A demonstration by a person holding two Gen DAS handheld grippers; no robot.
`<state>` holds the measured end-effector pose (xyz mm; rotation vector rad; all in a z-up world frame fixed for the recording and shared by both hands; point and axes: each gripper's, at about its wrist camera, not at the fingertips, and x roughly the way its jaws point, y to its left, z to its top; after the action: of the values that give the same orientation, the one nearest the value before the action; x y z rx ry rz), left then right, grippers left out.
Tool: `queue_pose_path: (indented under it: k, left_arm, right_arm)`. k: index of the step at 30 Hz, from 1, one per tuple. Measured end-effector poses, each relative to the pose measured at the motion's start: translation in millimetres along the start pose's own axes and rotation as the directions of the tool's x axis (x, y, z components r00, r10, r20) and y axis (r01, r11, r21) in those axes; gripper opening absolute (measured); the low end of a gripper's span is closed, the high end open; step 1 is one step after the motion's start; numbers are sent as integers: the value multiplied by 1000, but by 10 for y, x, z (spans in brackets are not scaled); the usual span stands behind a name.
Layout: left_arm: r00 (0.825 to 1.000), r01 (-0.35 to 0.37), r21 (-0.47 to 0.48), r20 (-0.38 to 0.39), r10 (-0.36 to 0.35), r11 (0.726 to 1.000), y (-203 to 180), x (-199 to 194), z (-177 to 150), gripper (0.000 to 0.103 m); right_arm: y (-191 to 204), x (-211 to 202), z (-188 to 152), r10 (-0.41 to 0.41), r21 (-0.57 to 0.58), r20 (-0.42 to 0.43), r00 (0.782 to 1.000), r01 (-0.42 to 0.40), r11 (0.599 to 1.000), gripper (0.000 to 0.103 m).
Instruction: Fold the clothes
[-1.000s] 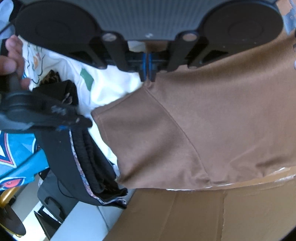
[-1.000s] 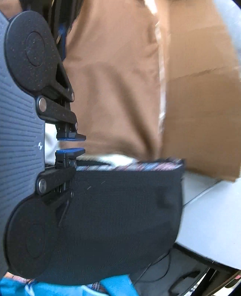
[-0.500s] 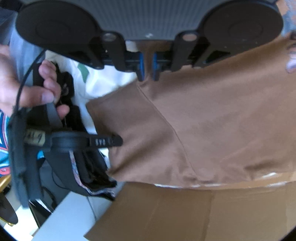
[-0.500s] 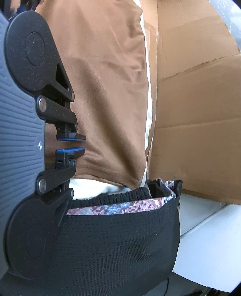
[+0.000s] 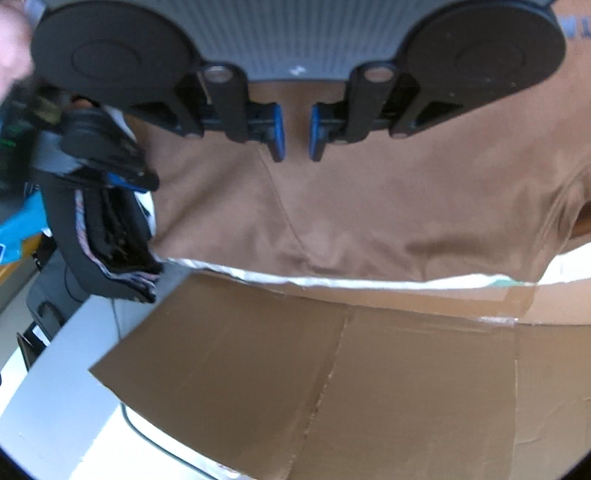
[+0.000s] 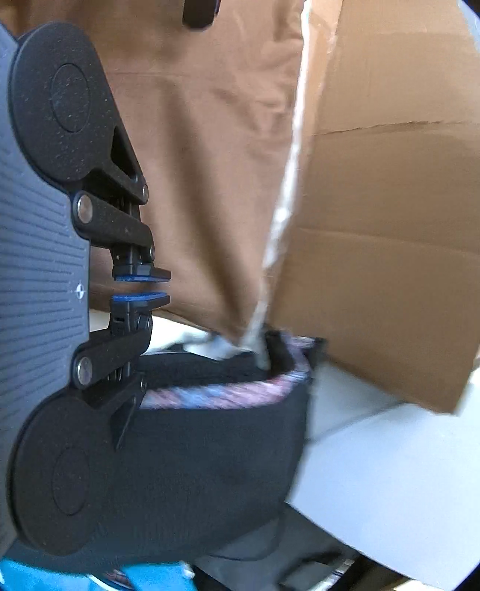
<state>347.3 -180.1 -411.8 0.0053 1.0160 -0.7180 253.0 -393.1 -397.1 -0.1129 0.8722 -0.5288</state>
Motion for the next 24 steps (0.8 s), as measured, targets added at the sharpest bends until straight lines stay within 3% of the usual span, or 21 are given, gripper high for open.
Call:
queue_pose_path:
  k: [2, 9, 19, 21, 24]
  left_arm:
    - [1000, 4, 9, 0, -4, 1000, 11, 80, 75, 14]
    - [1000, -1, 59, -3, 2, 998, -25, 313, 268, 14]
    - [999, -36, 56, -18, 37, 998, 104, 396, 284, 16]
    - [999, -37, 56, -20, 38, 998, 102, 397, 273, 17]
    - [999, -39, 66, -18, 40, 997, 87, 385, 271, 17]
  right_arm:
    - [10, 10, 61, -10, -16, 22, 1000, 11, 1000, 14]
    - [-19, 278, 78, -53, 1, -52, 997, 54, 999, 11]
    - [72, 473, -15, -61, -83, -108, 992, 52, 995, 12]
    - [121, 475, -51, -110, -147, -89, 990, 96, 984, 10]
    - [247, 453, -125, -240, -242, -47, 970, 222, 944, 7]
